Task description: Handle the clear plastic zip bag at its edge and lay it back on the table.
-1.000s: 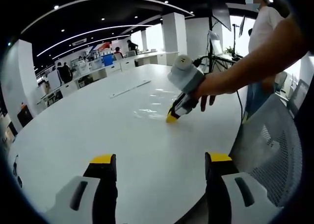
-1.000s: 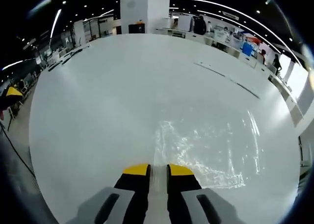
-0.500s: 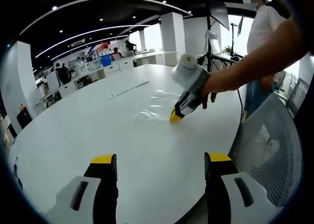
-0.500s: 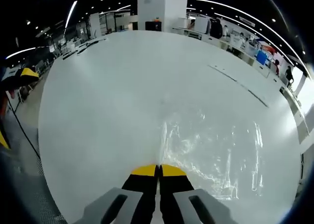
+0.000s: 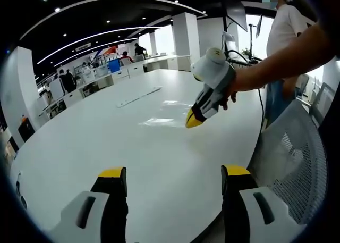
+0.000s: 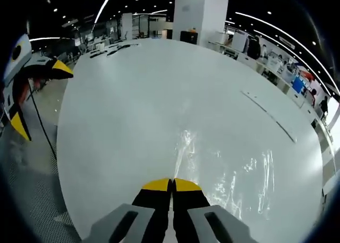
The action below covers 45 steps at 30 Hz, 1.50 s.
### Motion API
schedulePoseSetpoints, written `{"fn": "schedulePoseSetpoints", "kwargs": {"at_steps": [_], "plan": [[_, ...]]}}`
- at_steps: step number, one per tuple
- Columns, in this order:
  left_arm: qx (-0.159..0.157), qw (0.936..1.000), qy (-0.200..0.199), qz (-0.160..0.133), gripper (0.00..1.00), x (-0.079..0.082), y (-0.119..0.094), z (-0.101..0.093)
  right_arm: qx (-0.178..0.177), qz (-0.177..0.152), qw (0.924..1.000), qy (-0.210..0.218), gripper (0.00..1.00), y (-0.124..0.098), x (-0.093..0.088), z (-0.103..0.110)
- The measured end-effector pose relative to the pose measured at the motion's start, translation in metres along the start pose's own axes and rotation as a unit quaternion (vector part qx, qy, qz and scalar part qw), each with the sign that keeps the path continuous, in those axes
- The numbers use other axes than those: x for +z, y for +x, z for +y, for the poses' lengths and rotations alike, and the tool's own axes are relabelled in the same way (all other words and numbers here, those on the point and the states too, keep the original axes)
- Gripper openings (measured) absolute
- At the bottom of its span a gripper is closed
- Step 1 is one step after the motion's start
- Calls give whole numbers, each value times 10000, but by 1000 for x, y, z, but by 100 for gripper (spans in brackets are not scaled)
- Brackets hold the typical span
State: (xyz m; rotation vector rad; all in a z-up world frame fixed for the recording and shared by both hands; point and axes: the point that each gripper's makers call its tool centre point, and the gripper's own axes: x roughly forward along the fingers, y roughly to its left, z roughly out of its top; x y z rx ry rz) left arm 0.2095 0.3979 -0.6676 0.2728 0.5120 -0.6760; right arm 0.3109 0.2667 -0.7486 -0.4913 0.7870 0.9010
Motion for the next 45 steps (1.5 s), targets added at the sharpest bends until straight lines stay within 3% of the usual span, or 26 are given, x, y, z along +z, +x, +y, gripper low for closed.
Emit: {"fn": "schedulePoseSetpoints", "kwargs": {"at_steps": [7, 19, 34, 45], "plan": [[-40, 10000, 18, 26, 71, 0, 2, 0, 303, -132, 9977, -592, 0, -12, 3, 12], [-148, 9998, 87, 72, 70, 2, 14, -5, 516, -129, 9894, -1349, 0, -26, -8, 28], [-243, 9995, 149, 151, 69, -1, 20, -6, 737, -253, 9803, -1813, 0, -42, -8, 45], [-332, 9989, 271, 188, 67, -3, 26, -8, 1092, -321, 9669, -2286, 0, -53, -12, 60]]}}
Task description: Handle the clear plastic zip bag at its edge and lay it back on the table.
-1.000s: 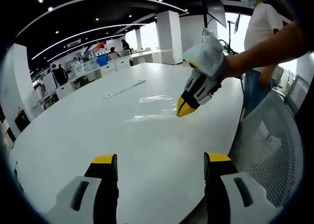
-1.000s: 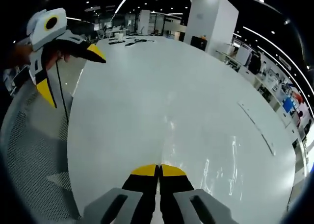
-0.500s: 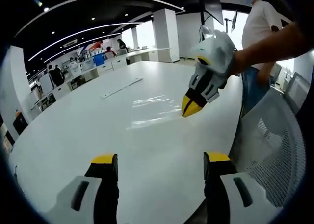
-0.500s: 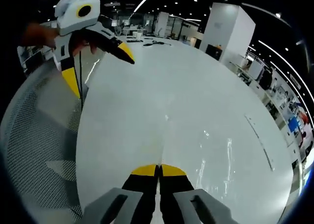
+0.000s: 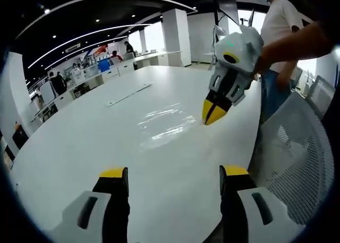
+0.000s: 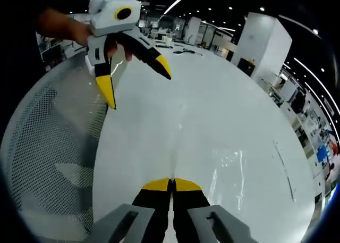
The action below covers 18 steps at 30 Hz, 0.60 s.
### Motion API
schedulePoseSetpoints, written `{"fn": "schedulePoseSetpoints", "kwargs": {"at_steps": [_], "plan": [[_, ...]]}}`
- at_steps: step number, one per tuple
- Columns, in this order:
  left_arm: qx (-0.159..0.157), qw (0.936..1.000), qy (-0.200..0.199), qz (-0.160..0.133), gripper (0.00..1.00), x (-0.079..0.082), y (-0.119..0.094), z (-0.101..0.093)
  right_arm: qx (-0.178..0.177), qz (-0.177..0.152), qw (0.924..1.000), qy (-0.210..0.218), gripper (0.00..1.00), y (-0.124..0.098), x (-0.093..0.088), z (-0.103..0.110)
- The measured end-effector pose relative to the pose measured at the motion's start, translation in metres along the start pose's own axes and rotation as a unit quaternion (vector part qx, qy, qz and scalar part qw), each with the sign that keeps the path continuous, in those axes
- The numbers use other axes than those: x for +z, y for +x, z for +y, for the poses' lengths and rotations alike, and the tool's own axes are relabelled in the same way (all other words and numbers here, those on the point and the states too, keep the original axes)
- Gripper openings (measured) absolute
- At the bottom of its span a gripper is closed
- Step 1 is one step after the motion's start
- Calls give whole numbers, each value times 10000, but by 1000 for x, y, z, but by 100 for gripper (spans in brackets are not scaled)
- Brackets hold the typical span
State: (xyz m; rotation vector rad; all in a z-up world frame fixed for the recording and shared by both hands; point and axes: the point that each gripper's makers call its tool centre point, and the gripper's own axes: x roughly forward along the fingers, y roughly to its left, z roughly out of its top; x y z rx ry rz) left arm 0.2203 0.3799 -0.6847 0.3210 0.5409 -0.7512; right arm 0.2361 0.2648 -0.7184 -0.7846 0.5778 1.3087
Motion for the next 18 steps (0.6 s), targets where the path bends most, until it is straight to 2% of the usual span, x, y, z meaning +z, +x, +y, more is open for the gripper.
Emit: {"fn": "schedulePoseSetpoints", "kwargs": {"at_steps": [6, 8, 11, 18], "plan": [[-16, 10000, 78, 35, 66, -3, 1, 0, 156, -43, 9997, -180, 0, -2, 0, 8], [-37, 9999, 140, 84, 65, -5, 2, -2, 83, -84, 9988, -474, 0, -3, 2, 6], [-75, 9997, 226, 95, 61, -6, 3, -3, 165, -131, 9991, -379, 0, -4, 5, 9], [-145, 9991, 364, 163, 58, -2, 6, -8, 231, -135, 9976, -633, 0, -8, 8, 10]]}}
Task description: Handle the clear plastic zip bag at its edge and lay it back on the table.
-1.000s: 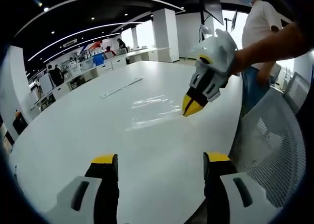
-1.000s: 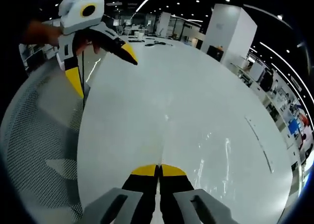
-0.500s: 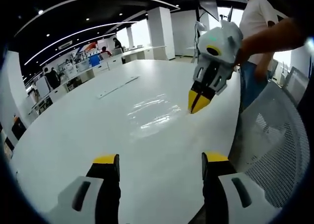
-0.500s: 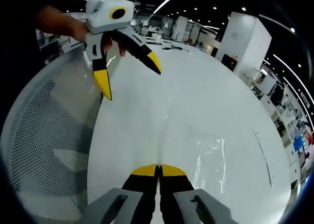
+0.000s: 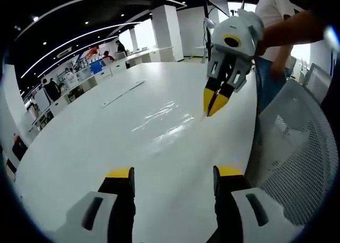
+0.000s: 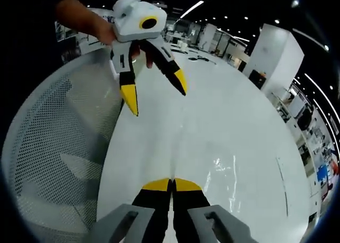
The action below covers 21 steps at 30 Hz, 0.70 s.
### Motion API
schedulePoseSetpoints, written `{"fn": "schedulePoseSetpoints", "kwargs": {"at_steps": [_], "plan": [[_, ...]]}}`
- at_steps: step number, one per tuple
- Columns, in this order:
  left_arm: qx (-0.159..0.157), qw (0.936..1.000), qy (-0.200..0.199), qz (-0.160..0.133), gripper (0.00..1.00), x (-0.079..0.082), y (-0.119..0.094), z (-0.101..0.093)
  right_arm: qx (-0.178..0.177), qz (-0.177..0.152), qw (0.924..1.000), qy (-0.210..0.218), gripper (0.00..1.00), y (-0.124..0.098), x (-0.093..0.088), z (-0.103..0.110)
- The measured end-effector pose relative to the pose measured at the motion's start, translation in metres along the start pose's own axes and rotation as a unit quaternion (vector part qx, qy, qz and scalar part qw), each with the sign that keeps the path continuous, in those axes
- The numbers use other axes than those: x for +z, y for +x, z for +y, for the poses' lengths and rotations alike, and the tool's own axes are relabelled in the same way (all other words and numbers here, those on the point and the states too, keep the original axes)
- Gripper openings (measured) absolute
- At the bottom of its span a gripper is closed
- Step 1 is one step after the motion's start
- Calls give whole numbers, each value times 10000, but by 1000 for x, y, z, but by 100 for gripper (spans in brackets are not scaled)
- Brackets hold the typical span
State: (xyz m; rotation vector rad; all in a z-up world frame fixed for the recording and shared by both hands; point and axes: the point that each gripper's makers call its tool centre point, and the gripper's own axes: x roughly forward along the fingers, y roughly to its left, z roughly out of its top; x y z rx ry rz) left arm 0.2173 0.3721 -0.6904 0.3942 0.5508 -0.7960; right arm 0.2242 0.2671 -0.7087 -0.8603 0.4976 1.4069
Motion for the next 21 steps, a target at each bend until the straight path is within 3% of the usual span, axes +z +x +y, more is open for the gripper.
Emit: {"fn": "schedulePoseSetpoints", "kwargs": {"at_steps": [10, 21], "plan": [[-209, 9992, 342, 36, 44, 9, 7, -3, 148, -77, 9990, -421, 0, -8, 10, 10], [-235, 9953, 922, 183, 28, 3, 9, -2, 77, -113, 9979, -633, 0, -13, 14, 8]]}}
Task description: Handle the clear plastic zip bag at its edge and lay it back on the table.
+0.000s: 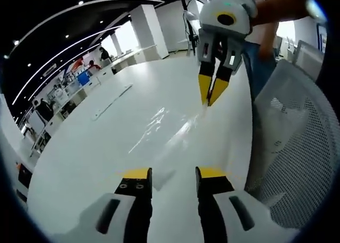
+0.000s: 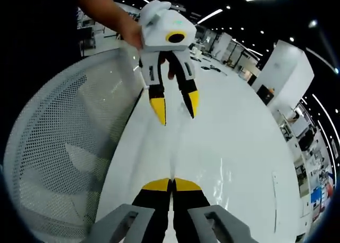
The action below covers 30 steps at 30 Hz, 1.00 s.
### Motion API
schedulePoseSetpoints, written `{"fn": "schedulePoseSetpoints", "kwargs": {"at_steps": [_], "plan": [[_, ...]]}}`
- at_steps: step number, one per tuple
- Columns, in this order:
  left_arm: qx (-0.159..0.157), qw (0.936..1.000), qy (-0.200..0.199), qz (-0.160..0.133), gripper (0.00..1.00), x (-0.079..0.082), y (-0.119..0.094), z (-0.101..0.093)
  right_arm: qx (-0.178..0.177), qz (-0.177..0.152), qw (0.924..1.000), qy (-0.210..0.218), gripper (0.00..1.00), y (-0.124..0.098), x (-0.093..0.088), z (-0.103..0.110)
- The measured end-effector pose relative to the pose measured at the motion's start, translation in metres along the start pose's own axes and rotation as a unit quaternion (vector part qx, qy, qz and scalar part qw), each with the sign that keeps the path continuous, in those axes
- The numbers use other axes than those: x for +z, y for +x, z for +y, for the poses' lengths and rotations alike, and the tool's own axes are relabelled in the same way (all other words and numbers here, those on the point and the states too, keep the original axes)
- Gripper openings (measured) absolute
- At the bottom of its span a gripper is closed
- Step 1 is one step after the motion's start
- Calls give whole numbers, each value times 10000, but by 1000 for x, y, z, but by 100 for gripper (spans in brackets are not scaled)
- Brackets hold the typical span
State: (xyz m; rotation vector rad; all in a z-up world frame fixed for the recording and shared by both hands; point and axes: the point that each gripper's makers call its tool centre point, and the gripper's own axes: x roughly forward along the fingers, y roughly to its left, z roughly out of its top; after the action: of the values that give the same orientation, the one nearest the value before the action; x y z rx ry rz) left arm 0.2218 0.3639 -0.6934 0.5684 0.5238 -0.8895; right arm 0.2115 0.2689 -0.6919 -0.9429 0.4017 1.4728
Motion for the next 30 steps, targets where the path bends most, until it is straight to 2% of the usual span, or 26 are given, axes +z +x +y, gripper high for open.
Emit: {"fn": "schedulePoseSetpoints", "kwargs": {"at_steps": [3, 6, 17, 24, 30], "plan": [[16, 9999, 109, 60, 20, -2, -1, 2, -57, -39, 10000, 42, 0, -2, 0, -3], [42, 9999, 136, 63, 18, -7, 0, 6, -86, -47, 9999, 68, 0, -3, -1, -4], [-73, 9995, 289, 53, 4, -3, 0, 2, -132, -27, 9997, 201, 0, -5, -5, -6], [-167, 9991, 367, 106, 2, -3, 1, -3, -228, -53, 9988, 422, 0, -6, -6, -8], [-209, 9988, 439, 93, 2, -1, 1, -3, -273, -79, 9985, 465, 4, -7, -6, -10]]}}
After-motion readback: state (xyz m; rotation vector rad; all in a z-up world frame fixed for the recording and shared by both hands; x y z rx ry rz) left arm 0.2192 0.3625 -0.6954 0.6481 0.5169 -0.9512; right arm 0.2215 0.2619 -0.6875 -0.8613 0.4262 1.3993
